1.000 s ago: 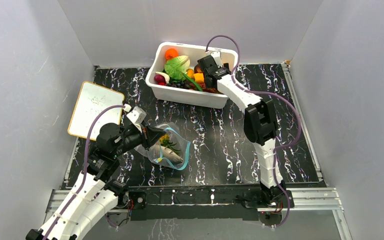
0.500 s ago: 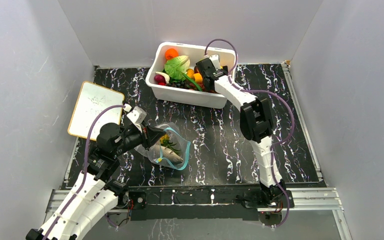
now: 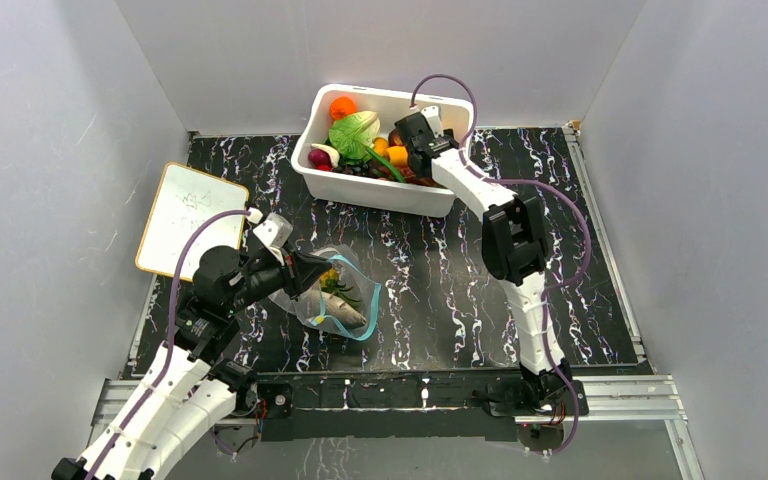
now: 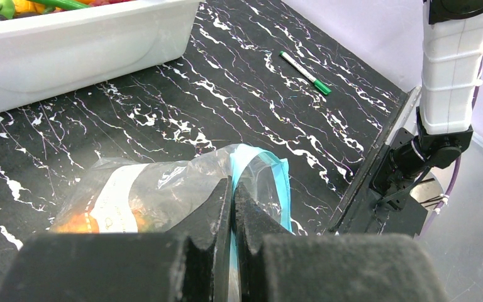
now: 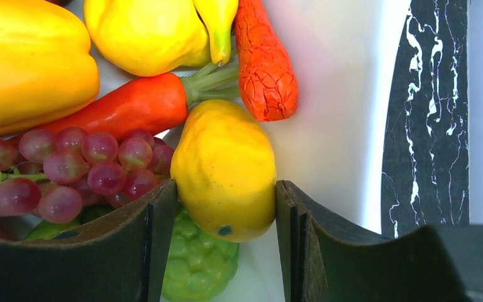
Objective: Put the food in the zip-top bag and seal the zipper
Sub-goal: Pick up the fake fruit from the bin.
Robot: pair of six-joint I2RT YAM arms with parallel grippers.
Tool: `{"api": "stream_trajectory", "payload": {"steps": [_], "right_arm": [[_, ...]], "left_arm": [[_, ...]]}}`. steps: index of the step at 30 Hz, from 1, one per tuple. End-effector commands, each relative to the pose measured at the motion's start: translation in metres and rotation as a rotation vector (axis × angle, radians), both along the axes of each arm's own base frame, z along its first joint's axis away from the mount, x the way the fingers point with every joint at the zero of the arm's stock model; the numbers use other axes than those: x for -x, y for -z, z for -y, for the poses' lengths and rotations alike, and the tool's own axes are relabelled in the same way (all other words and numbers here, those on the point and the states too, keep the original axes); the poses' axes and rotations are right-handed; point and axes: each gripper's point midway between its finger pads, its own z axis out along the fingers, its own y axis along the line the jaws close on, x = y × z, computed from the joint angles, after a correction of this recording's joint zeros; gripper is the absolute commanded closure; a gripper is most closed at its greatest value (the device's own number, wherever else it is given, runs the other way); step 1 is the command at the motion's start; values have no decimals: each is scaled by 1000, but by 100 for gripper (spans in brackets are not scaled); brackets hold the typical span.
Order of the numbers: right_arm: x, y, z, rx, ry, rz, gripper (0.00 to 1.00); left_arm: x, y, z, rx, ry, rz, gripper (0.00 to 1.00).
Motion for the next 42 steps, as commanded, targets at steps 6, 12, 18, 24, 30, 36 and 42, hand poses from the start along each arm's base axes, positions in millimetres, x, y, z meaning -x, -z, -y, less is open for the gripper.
{"api": "stream_trajectory", "payload": {"steps": [6, 12, 18, 24, 30, 36, 42], "right_arm": [[4, -86, -4, -112, -37, 165, 67], [22, -116, -7, -177, -85, 188, 68], [53, -142, -7, -262, -130, 201, 69], [98, -168, -18, -368, -223, 208, 70], [151, -191, -32, -519, -330, 209, 70], [212, -217, -46, -716, -489, 224, 70], [277, -246, -63, -905, -722, 255, 70]], "left_arm": [[-3, -8, 0, 33, -21, 24, 100], [-4, -19, 4, 88, -23, 3, 100], [-11, -35, 1, 128, -75, -8, 100], [-21, -44, -2, 144, -134, -31, 100], [-26, -57, -2, 183, -154, -27, 100], [-32, -63, 0, 202, -169, -43, 100], [-39, -64, 0, 216, -197, -76, 100]]}}
